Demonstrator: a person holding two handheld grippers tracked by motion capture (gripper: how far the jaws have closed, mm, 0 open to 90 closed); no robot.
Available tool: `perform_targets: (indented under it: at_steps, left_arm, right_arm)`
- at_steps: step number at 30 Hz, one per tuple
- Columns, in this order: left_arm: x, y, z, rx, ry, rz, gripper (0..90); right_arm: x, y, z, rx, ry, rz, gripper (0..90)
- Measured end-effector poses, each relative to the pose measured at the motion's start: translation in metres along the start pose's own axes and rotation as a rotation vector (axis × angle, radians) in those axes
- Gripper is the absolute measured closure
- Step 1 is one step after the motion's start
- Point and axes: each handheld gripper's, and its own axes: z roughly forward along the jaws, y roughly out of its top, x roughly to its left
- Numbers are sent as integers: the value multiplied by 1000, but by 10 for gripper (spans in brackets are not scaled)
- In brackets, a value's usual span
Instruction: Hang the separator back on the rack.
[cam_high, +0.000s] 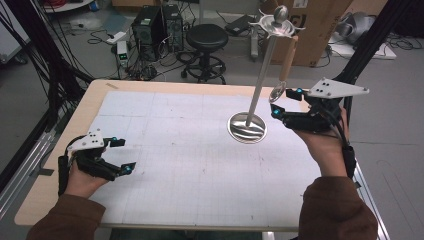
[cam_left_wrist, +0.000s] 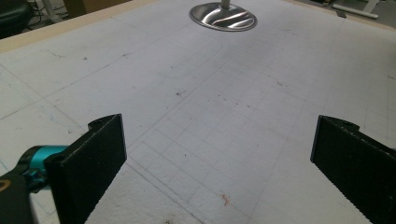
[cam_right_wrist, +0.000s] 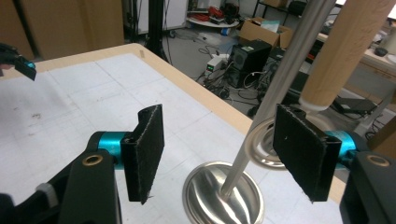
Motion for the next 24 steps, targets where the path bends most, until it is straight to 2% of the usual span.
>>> perform_targets:
  at_steps: [24]
  left_arm:
    - [-2,0,1,-2,-16,3,40]
  right_arm:
    - [24,-63,20,9,76,27,309]
